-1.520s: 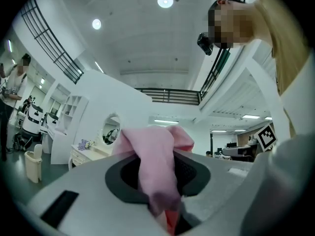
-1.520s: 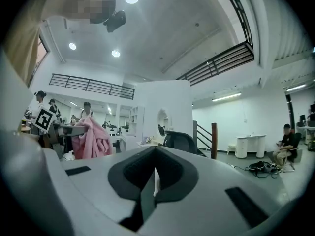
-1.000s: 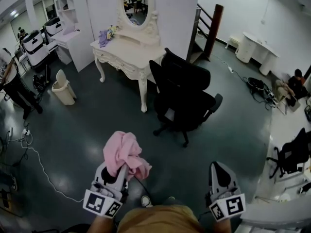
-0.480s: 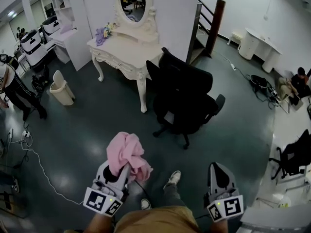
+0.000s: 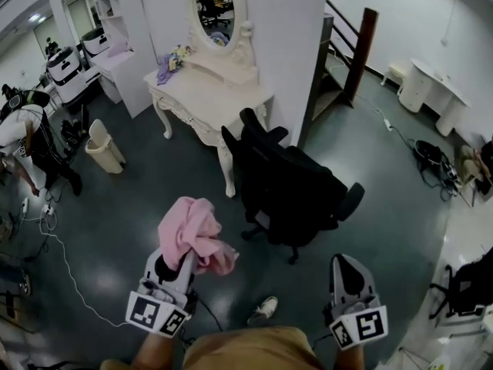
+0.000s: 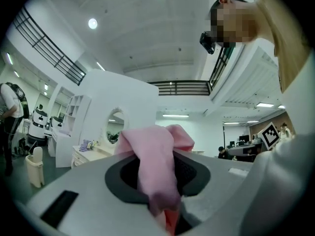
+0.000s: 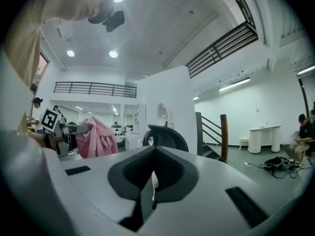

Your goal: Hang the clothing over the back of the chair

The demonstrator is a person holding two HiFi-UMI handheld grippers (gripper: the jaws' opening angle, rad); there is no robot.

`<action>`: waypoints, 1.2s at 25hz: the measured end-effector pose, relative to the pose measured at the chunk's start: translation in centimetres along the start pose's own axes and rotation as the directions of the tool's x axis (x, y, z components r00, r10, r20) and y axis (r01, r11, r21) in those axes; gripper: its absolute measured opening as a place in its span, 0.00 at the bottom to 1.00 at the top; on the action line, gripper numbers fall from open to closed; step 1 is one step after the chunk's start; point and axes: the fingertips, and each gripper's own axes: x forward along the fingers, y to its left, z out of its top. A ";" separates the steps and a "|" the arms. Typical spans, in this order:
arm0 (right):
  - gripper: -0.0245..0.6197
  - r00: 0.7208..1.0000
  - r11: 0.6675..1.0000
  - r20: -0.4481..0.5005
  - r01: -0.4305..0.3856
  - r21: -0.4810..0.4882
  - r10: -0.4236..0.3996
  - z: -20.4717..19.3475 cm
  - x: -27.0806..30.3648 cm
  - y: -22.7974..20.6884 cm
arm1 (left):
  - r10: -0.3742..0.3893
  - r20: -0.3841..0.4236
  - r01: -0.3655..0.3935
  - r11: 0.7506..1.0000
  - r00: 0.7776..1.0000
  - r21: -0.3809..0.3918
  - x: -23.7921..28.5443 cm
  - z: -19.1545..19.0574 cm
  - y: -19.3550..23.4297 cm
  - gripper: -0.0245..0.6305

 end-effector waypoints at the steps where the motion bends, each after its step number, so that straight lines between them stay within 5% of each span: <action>1: 0.04 1.000 1.000 -0.002 -0.018 -0.001 0.018 0.0 0.9 -1.0 | 0.021 0.003 -0.021 1.000 1.000 0.000 0.9 0.0 0.1 0.19; 14: 0.04 0.996 0.991 0.009 -0.092 0.095 0.091 -1.0 6.1 -7.0 | 0.093 -0.012 -0.093 0.995 0.996 0.047 8.2 0.8 -0.5 0.19; 30: 0.04 1.000 0.997 -0.010 -0.004 0.075 0.005 -0.4 11.4 -6.7 | -0.025 -0.008 0.026 0.998 1.000 0.055 13.9 3.1 3.1 0.19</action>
